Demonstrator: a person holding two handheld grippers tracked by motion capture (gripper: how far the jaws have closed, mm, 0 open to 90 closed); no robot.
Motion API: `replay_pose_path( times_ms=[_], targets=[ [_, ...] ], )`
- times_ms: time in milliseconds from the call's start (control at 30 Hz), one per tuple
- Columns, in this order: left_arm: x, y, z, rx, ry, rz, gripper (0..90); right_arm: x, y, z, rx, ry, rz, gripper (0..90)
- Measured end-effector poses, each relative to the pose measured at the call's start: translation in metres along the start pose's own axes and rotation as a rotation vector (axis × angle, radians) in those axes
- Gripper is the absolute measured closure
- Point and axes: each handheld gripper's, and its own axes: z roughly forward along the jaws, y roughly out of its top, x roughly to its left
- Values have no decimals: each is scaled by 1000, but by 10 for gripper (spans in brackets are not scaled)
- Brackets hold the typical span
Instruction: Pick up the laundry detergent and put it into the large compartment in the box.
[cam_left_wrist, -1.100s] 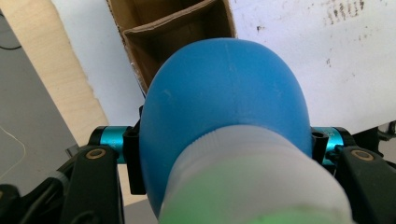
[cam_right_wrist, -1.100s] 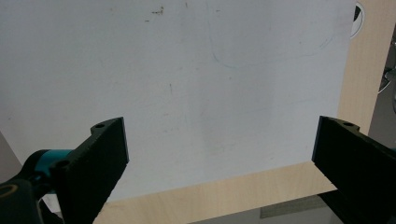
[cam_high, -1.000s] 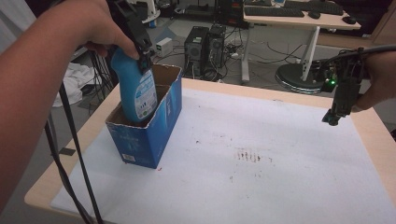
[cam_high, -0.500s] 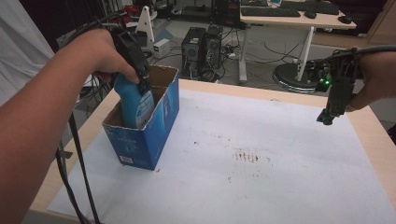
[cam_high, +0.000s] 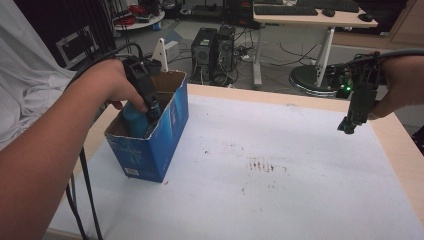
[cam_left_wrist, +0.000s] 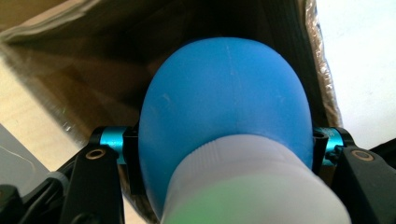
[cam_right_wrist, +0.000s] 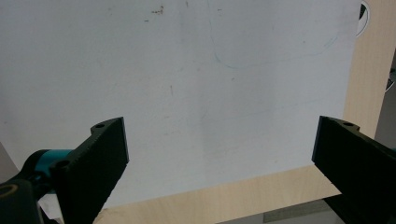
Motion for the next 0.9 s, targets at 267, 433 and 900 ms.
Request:
replay_pose_path(
  times_ms=[267, 433, 900],
  targets=[
    [-1, -1, 7, 17, 15, 96, 384, 0, 1, 0, -1, 1, -5, 26],
    [-1, -2, 14, 33, 27, 170, 384, 1, 2, 0, -1, -1, 0, 26],
    [-1, -4, 20, 35, 29, 262, 379, 3, 3, -1, 1, -3, -6, 27]
  ],
)
